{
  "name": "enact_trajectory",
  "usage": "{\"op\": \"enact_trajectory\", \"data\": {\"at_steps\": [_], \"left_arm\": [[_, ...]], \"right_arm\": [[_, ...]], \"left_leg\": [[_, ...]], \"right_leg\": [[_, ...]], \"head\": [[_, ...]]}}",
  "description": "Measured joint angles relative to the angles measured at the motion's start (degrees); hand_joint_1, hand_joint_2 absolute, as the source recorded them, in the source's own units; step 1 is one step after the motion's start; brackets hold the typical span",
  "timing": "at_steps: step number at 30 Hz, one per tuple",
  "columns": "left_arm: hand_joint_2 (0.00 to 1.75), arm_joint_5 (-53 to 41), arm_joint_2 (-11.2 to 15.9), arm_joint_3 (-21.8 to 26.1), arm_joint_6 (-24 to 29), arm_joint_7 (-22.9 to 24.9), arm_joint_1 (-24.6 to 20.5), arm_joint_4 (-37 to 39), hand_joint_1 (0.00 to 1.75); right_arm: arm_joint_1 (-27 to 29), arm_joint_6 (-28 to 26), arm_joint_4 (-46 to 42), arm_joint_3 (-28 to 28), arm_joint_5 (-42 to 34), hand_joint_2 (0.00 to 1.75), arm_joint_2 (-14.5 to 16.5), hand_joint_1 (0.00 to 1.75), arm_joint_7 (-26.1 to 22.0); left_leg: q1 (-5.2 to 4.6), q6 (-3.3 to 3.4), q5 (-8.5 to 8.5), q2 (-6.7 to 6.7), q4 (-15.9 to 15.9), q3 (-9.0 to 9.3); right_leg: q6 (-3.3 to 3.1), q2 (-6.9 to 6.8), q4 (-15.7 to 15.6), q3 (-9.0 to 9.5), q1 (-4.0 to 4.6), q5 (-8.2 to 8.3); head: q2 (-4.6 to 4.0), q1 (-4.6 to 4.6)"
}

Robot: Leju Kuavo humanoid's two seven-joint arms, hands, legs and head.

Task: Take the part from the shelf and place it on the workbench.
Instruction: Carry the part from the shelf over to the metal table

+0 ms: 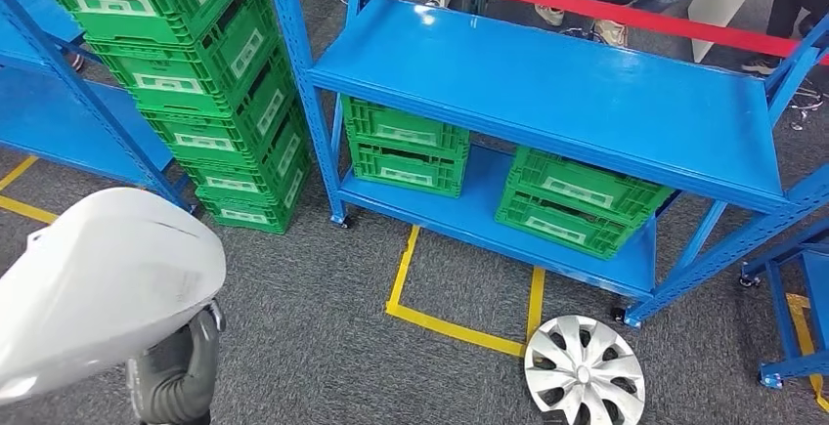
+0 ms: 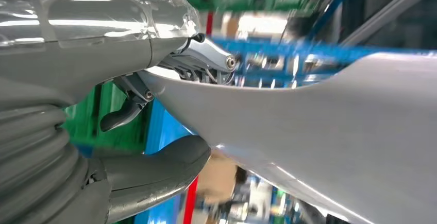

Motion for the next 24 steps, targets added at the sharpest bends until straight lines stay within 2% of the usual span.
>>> {"op": "enact_trajectory", "data": {"at_steps": [2, 3, 4, 5, 7, 8, 9, 10, 11, 12, 13, 14, 15, 16, 17, 18, 20, 22, 23, 24], "left_arm": [[1.75, -0.8, -0.03, 0.01, 1.27, -0.01, 0.1, -0.45, 1.75], [1.75, -1.08, -0.03, 0.01, 1.83, -0.01, 0.18, -0.69, 1.75], [1.75, -1.33, -0.03, 0.01, 2.41, -0.01, 0.2, -0.93, 1.75], [1.75, -1.54, -0.05, 0.01, 2.98, -0.01, 0.17, -1.16, 1.75], [1.75, -1.85, -0.06, 0.01, 4.09, -0.01, 0.14, -1.5, 1.75], [1.75, -1.94, -0.05, 0.01, 4.65, -0.01, 0.17, -1.62, 1.75], [1.75, -1.98, -0.03, 0.01, 5.17, -0.01, 0.29, -1.73, 1.75], [1.75, -1.94, -0.01, 0.01, 5.63, -0.01, 0.44, -1.85, 1.75], [1.75, -1.83, 0.02, 0.01, 6.0, -0.01, 0.59, -2.01, 1.75], [1.75, -1.66, 0.04, 0.01, 6.22, -0.01, 0.71, -2.21, 1.75], [1.75, -1.47, 0.06, 0.01, 6.36, -0.01, 0.77, -2.41, 1.75], [1.75, -1.29, 0.08, 0.01, 6.4, -0.01, 0.79, -2.58, 1.75], [1.75, -1.16, 0.09, 0.01, 6.42, -0.01, 0.83, -2.73, 1.75], [1.75, -1.09, 0.1, 0.01, 6.44, -0.01, 0.9, -2.84, 1.75], [1.75, -1.03, 0.12, 0.0, 6.46, -0.01, 0.99, -2.98, 1.75], [1.75, -1.0, 0.19, -0.01, 6.49, -0.01, 1.11, -3.18, 1.75], [1.75, -0.99, 0.38, -0.02, 6.58, -0.01, 1.21, -3.56, 1.75], [1.75, -0.92, 0.51, -0.05, 6.64, -0.01, 1.26, -3.76, 1.75], [1.75, -0.86, 0.54, -0.07, 6.64, -0.01, 1.34, -3.78, 1.75], [1.75, -0.8, 0.58, -0.08, 6.66, -0.01, 1.5, -3.8, 1.75]], "right_arm": [[-0.23, 0.45, 0.01, 0.01, 0.59, 0.0, -0.01, 0.0, -0.54], [-0.37, 0.54, 0.02, 0.01, 0.66, 0.0, -0.02, 0.0, -0.5], [-0.51, 0.59, 0.02, 0.01, 0.72, 0.0, -0.04, 0.0, -0.24], [-0.6, 0.61, 0.03, 0.01, 0.77, 0.0, -0.04, 0.0, 0.22], [-0.61, 0.75, 0.08, 0.01, 0.79, 0.0, -0.01, 0.0, 1.41], [-0.5, 0.89, 0.11, 0.01, 0.8, 0.0, 0.02, 0.0, 1.86], [-0.39, 1.08, 0.14, 0.01, 0.81, 0.0, 0.02, 0.0, 2.12], [-0.33, 1.34, 0.15, 0.02, 0.82, 0.0, 0.02, 0.0, 2.27], [-0.33, 1.61, 0.16, 0.03, 0.83, 0.0, 0.02, 0.0, 2.39], [-0.38, 1.89, 0.17, 0.04, 0.84, 0.0, 0.01, 0.0, 2.56], [-0.45, 2.12, 0.2, 0.05, 0.84, 0.0, -0.05, 0.0, 2.8], [-0.48, 2.28, 0.25, 0.05, 0.84, 0.0, -0.06, 0.0, 3.02], [-0.5, 2.38, 0.3, 0.05, 0.84, 0.0, -0.09, 0.0, 3.17], [-0.51, 2.45, 0.34, 0.05, 0.84, 0.0, -0.12, 0.0, 3.29], [-0.54, 2.49, 0.38, 0.05, 0.85, 0.0, -0.08, 0.0, 3.33], [-0.61, 2.53, 0.43, 0.05, 0.86, 0.0, 0.0, 0.0, 3.38], [-0.73, 2.57, 0.51, 0.05, 0.88, 0.0, 0.15, 0.0, 3.5], [-0.61, 2.61, 0.54, 0.05, 0.89, 0.0, 0.23, 0.0, 3.74], [-0.46, 2.64, 0.55, 0.05, 0.89, 0.0, 0.28, 0.0, 3.85], [-0.32, 2.65, 0.55, 0.06, 0.89, 0.0, 0.31, 0.0, 3.89]], "left_leg": [[-0.23, 0.97, 0.09, -1.09, -0.2, -0.31], [-0.24, 1.39, 0.3, -1.79, -0.26, -0.47], [-0.2, 1.83, 0.54, -2.55, -0.32, -0.62], [-0.12, 2.22, 0.79, -3.28, -0.38, -0.77], [-0.18, 2.73, 1.12, -4.8, -0.37, -1.1], [-0.31, 2.9, 1.23, -5.66, -0.35, -1.23], [-0.48, 3.03, 1.33, -6.53, -0.34, -1.29], [-0.67, 3.11, 1.4, -7.38, -0.33, -1.29], [-0.86, 3.14, 1.46, -8.16, -0.33, -1.23], [-1.01, 3.14, 1.51, -8.84, -0.34, -1.14], [-1.14, 3.07, 1.57, -9.44, -0.33, -1.12], [-1.16, 2.94, 1.66, -10.01, -0.3, -1.2], [-1.06, 2.72, 1.8, -10.52, -0.29, -1.41], [-0.94, 2.42, 1.98, -11.01, -0.29, -1.7], [-0.83, 2.08, 2.19, -11.53, -0.35, -1.96], [-0.79, 1.8, 2.24, -11.52, -0.33, -2.19], [-1.01, 1.25, 0.73, -8.63, 1.42, -3.25], [-0.78, 0.5, -2.97, -5.27, 7.42, -6.09], [-0.42, 0.07, -4.69, -4.88, 11.1, -7.8], [-0.08, -0.34, -5.56, -4.83, 13.79, -8.98]], "right_leg": [[0.61, -1.09, 0.03, 0.07, -0.06, -0.04], [0.98, -1.0, 0.18, 0.09, -0.21, -0.32], [1.35, -0.21, 0.97, -0.14, -0.38, -1.15], [1.66, 1.0, 2.86, -0.83, -0.5, -2.64], [1.89, 3.36, 9.96, -3.63, -0.57, -6.84], [1.82, 3.73, 13.79, -5.17, -0.52, -8.48], [1.63, 3.9, 16.31, -6.17, -0.46, -9.13], [1.31, 4.03, 16.8, -6.31, -0.38, -8.62], [0.87, 4.27, 14.96, -5.47, -0.27, -6.99], [0.28, 4.91, 11.33, -3.88, -0.13, -4.68], [-0.45, 6.15, 7.34, -2.15, 0.03, -2.73], [-1.02, 7.27, 3.94, -0.75, 0.17, -1.29], [-1.51, 8.15, 1.71, 0.14, 0.31, -0.59], [-1.8, 8.52, 0.74, 0.46, 0.41, -0.58], [-1.84, 8.11, 0.27, 0.53, 0.46, -0.5], [-1.82, 7.54, -0.28, 0.65, 0.31, -0.32], [-1.79, 6.34, -1.48, 0.94, -0.06, 0.29], [-1.85, 4.97, -1.99, 1.02, -0.19, 0.63], [-1.85, 4.2, -1.97, 0.96, -0.19, 0.64], [-1.79, 3.45, -1.91, 0.91, -0.21, 0.6]], "head": [[0.01, 0.15], [0.01, 0.29], [0.01, 0.42], [0.0, 0.62], [0.0, 1.36], [0.01, 1.69], [0.01, 2.01], [0.01, 2.29], [0.0, 2.53], [-0.01, 2.75], [-0.01, 2.79], [0.0, 2.72], [0.0, 2.73], [0.0, 2.76], [-0.01, 2.88], [0.0, 3.05], [0.0, 2.68], [0.0, 1.89], [0.0, 1.56], [0.0, 1.39]]}}
